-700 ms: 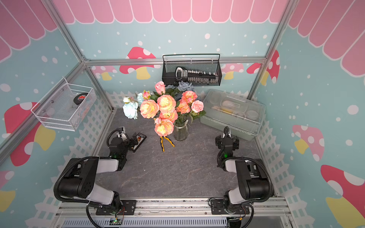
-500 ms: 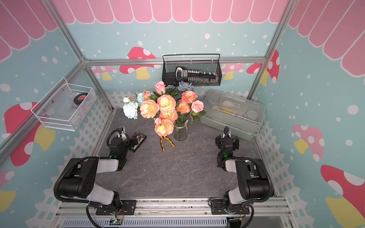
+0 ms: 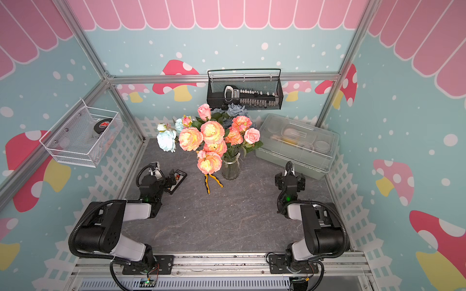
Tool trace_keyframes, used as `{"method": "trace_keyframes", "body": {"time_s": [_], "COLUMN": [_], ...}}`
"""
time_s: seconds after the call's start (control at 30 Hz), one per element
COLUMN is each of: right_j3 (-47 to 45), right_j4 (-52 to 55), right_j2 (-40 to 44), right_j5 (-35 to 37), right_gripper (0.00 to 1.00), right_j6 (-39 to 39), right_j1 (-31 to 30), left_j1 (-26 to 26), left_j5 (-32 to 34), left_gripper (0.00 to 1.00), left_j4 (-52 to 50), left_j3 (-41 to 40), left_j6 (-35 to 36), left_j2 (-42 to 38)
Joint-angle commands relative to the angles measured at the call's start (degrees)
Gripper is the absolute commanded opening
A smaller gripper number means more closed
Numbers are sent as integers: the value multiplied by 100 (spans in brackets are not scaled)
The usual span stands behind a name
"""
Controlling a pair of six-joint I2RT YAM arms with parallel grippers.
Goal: Pick out pink flowers from the vase
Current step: Pick up the flower from the vase.
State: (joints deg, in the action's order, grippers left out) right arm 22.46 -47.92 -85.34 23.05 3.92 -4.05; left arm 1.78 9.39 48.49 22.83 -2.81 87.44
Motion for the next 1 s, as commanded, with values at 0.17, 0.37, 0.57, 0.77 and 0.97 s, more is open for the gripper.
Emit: {"method": "trace_keyframes", "body": {"time_s": [0.17, 0.37, 0.57, 0.77, 0.97], "right_j3": [22, 48, 202, 650, 998], "right_j4": [57, 94, 383, 1650, 2683], "right_j2": [9, 0, 89, 703, 2328], "right_j5": [-11, -39, 18, 345, -617], "right_gripper": [99, 99, 100, 97, 99], "right_j6": [51, 63, -17, 60, 363], "right_j1": [21, 36, 5, -93, -854], "left_j1": [-24, -19, -42, 245, 522], "left_j5": [1, -5, -52, 601, 1279], "left_gripper": [99, 99, 99, 99, 96], "left_j4": [2, 3, -11, -808, -3551], "left_j3": [37, 46, 46, 380, 1807], "left_j6": [-9, -18, -27, 112, -196], "left_j2": [34, 31, 34, -330, -1389]}}
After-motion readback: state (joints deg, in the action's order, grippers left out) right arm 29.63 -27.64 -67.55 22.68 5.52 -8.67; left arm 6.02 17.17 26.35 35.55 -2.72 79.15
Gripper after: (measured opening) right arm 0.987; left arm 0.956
